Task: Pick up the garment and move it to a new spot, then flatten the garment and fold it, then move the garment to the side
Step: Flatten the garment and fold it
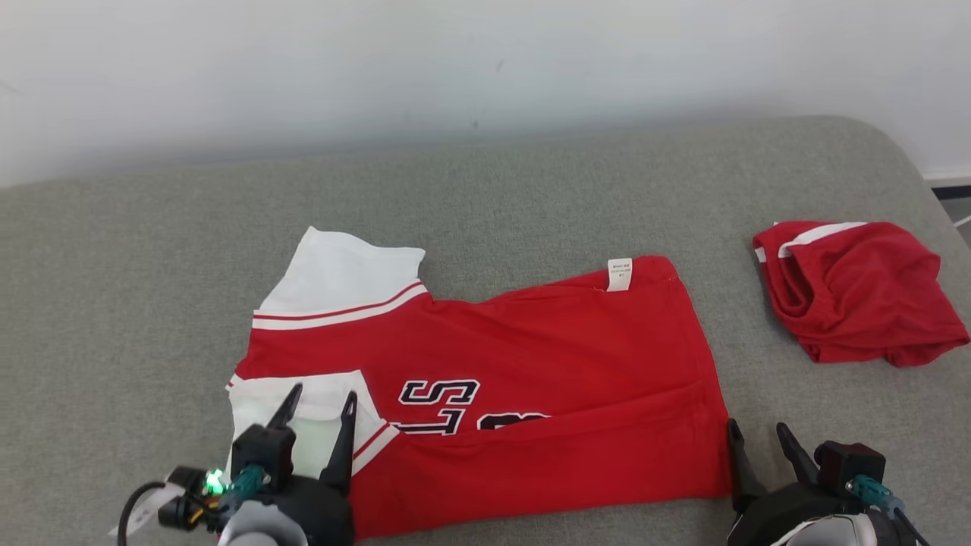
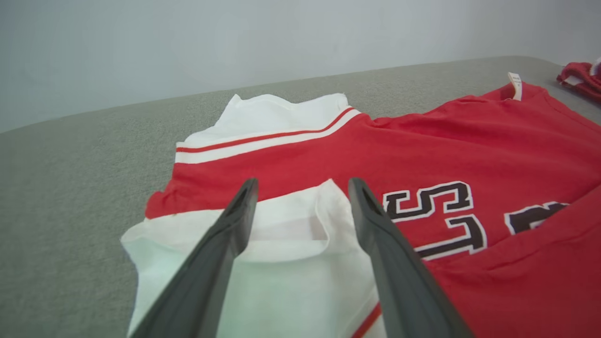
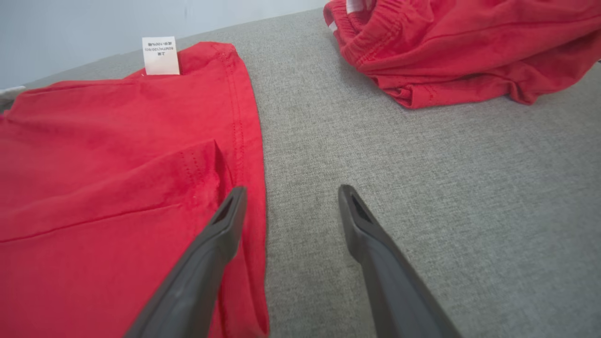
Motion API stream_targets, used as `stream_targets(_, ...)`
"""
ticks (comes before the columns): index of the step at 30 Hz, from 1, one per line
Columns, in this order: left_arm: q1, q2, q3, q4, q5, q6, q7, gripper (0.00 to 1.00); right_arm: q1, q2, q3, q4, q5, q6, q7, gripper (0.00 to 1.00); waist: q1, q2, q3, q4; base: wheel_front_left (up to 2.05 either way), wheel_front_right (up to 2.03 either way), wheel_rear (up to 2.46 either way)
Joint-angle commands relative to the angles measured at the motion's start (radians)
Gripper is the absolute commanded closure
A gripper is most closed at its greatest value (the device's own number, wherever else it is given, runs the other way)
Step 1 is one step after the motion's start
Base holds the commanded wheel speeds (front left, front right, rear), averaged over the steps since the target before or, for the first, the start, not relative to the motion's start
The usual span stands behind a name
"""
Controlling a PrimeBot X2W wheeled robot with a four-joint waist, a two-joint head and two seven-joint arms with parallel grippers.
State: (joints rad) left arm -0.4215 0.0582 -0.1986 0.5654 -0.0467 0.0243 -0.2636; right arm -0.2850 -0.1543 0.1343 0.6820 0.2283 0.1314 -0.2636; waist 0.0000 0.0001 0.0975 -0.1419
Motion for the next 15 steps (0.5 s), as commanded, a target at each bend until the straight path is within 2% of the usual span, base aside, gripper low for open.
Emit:
stream_targets(1,0.024,0.002,0.004,-0.004,-0.005,0.002,-0.001,0.0,0.016,0.005,0.0,0.0,-0.003,-0.001,0.0,0.0,0.0,-0.0001,-0.024,0.013,0.0,0.0,0.0)
stream_targets(9,0.134,-0.004,0.046,-0.033,-0.039,0.011,-0.001,0.0,0.035,0.012,0.001,-0.005,-0.007,-0.001,0.0,0.0,0.0,-0.0001,-0.065,0.031,0.0,0.0,0.0)
stream_targets(15,0.136,-0.006,0.057,-0.029,-0.039,0.011,-0.001,0.0,0.036,0.011,0.008,-0.007,-0.007,-0.001,0.0,0.0,0.0,-0.0001,-0.057,0.028,0.0,0.0,0.0)
